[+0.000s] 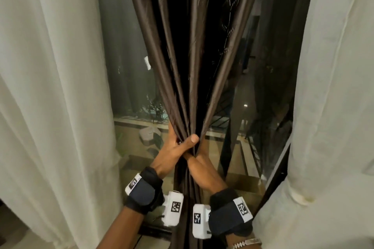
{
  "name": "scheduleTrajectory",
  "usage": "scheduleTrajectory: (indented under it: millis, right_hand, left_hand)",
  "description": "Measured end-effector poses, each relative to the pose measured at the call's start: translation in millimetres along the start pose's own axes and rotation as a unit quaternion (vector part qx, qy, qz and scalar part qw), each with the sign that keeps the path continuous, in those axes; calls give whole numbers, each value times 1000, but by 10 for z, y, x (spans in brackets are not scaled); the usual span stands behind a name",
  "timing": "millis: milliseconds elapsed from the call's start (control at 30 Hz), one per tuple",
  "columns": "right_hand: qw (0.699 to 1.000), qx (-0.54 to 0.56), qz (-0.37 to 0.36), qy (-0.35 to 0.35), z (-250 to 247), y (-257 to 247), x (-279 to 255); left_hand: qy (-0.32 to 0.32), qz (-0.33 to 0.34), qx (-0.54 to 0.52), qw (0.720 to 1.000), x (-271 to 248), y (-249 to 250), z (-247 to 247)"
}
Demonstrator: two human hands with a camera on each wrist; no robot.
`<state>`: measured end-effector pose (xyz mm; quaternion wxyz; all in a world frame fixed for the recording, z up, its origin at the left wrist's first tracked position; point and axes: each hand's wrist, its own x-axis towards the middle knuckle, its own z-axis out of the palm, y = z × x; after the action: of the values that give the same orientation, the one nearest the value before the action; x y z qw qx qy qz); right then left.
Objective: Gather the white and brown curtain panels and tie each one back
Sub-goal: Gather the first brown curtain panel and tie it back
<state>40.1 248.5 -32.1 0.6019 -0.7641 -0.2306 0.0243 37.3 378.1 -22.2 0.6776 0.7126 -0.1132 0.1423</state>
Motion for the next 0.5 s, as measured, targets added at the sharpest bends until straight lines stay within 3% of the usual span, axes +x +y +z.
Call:
scheduleTrajectory:
  millis: [100,200,400,500]
  right_hand:
    - [998,-57,0,-26,0,-53,-26]
    - [993,-107,-18,-38,3,-50,38]
    - [989,-144,-30,-25,-19,-110,130]
    - [987,-153,-23,-31,-22,-66,205]
  left_hand:
    - [-25,29,218,975,196,275,8]
    - [-9,90,330,940,353,602,90]
    - [32,100,251,962,807,908,41]
    - [50,135,217,965,908,1140,-5]
